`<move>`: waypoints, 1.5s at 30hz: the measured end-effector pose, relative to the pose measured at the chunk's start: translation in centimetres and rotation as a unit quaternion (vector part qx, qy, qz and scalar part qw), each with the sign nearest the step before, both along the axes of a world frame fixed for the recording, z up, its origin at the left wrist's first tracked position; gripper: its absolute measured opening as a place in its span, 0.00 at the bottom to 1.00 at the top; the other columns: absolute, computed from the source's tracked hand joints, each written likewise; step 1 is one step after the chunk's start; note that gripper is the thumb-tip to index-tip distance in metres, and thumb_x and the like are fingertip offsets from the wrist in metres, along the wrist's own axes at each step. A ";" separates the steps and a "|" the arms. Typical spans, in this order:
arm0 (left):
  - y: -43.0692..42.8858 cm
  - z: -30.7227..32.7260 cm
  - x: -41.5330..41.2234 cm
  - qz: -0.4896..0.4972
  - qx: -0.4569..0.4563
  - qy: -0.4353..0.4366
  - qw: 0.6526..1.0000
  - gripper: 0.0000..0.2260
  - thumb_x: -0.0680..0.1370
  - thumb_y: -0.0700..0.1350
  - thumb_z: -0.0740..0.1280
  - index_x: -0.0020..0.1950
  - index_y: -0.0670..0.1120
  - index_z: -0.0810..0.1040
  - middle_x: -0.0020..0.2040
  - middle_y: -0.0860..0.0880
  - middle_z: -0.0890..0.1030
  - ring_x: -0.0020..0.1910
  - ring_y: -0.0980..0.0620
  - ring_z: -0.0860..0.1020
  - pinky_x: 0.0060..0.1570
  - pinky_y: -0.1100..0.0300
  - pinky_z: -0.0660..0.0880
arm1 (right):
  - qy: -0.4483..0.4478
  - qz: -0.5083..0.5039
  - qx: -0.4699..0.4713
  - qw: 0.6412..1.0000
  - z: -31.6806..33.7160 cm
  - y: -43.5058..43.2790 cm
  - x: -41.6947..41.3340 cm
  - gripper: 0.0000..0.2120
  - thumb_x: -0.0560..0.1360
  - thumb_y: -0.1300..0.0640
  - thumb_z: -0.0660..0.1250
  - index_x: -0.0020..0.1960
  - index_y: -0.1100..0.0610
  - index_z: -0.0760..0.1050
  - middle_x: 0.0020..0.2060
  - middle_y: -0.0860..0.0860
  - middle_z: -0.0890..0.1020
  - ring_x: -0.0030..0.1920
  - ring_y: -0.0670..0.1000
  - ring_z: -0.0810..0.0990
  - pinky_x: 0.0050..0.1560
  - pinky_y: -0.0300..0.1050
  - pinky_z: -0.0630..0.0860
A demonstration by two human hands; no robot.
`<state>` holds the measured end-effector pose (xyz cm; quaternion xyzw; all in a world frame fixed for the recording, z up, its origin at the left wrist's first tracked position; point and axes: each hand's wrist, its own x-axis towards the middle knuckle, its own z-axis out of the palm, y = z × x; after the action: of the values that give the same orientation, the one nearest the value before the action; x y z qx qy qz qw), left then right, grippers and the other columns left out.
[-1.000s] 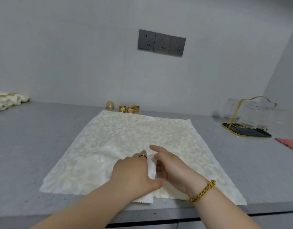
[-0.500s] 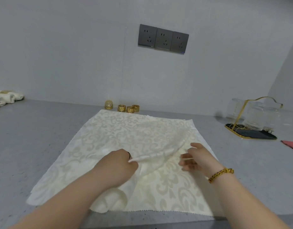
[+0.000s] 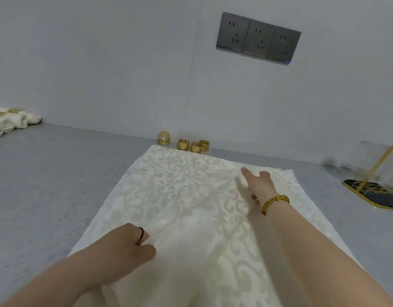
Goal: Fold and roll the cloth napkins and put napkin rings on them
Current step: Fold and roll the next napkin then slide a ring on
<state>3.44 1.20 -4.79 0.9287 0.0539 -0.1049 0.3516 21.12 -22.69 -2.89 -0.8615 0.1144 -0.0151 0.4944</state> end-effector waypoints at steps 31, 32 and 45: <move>2.2 -0.5 0.3 0.048 0.132 -0.028 0.990 0.24 0.76 0.58 0.58 0.25 0.47 0.62 0.18 0.56 0.66 0.24 0.54 0.63 0.28 0.64 0.60 | -0.138 0.202 -0.612 0.752 1.2 4.2 4.6 0.04 0.75 0.61 0.57 0.45 0.57 0.70 0.44 0.52 0.69 0.43 0.53 0.70 0.40 0.42 0.64; 2.2 -0.5 0.4 0.048 0.138 -0.026 0.989 0.24 0.76 0.59 0.58 0.25 0.47 0.62 0.18 0.56 0.66 0.24 0.54 0.63 0.28 0.64 0.60 | -0.168 0.184 -0.590 0.768 1.4 4.8 4.7 0.04 0.75 0.62 0.56 0.44 0.58 0.69 0.43 0.52 0.68 0.41 0.53 0.69 0.39 0.43 0.63; 2.1 0.2 0.2 0.014 0.208 0.000 0.978 0.18 0.70 0.63 0.64 0.33 0.52 0.62 0.35 0.53 0.69 0.33 0.61 0.67 0.33 0.69 0.62 | -0.197 0.184 -0.509 0.817 -2.4 10.4 6.7 0.12 0.77 0.65 0.53 0.56 0.62 0.72 0.35 0.52 0.68 0.52 0.58 0.75 0.48 0.44 0.72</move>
<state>3.66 3.27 -4.62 0.9806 0.0877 -0.0865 0.1521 27.86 -12.32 -5.30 -0.9741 -0.1697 -0.1492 -0.0092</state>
